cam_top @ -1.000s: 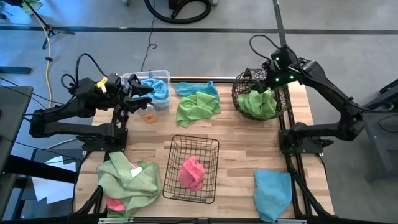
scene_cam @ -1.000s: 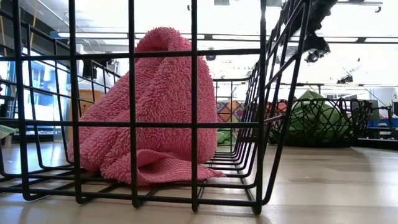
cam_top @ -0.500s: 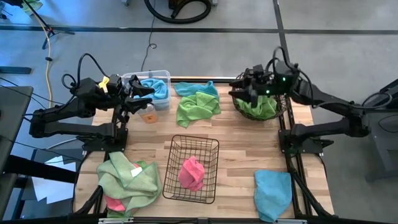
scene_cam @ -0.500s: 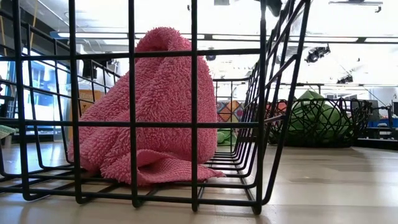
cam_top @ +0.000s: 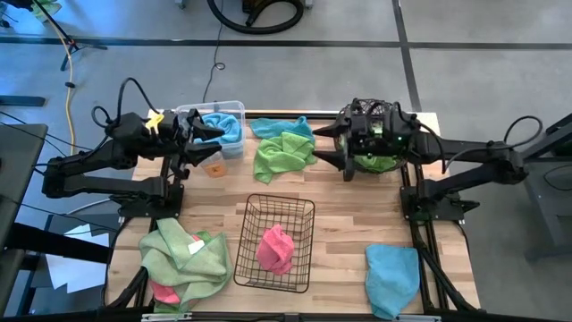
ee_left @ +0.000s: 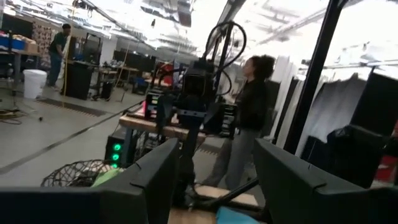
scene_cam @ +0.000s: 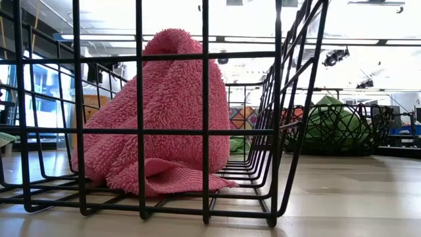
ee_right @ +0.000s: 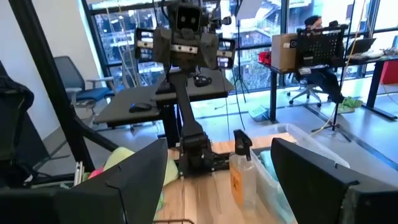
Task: Sort microfiber towel by color & place in baskets
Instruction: Put the green microfiber towel into the round black wire basket
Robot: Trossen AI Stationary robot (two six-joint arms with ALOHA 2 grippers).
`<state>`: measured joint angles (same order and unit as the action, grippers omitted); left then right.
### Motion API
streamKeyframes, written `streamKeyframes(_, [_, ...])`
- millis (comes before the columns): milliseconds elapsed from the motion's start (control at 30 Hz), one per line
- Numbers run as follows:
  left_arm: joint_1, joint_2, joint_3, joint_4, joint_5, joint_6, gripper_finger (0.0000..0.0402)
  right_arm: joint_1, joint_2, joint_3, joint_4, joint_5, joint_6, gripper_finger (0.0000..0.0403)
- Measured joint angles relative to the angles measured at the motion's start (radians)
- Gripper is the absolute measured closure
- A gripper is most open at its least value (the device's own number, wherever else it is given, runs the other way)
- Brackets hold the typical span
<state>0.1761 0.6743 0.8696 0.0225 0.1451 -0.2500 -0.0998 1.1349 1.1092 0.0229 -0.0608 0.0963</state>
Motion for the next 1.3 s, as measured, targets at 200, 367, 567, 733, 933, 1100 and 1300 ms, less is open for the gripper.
streamKeyframes(200, [0.000,0.000,0.000,-0.007,0.001,0.002,0.0206,0.010,0.006,0.000,0.004,0.000,0.043,0.0119])
streamKeyframes(367, [0.000,0.000,0.000,-0.048,-0.082,-0.022,0.0206,0.010,0.006,0.000,0.004,0.000,0.103,0.0119])
streamKeyframes(567, [-0.009,0.000,0.000,-0.070,-0.104,-0.061,0.0206,0.015,0.009,0.000,0.008,0.008,0.118,0.0119])
streamKeyframes(733, [-0.060,0.000,0.000,-0.071,-0.106,-0.059,0.0206,0.031,0.063,0.006,0.046,0.032,0.121,0.0119])
streamKeyframes(933, [-0.108,-0.001,0.000,-0.080,-0.113,0.001,0.0206,0.013,0.246,0.165,-0.147,0.098,0.131,0.0119])
streamKeyframes(1100, [-0.111,-0.001,0.000,-0.081,-0.124,0.009,0.0206,-0.044,0.452,0.375,-0.492,0.164,0.125,0.0119])
streamKeyframes(1300, [-0.111,-0.001,0.000,-0.080,-0.136,0.018,0.0206,-0.114,0.661,0.471,-0.669,0.191,0.246,0.0119])
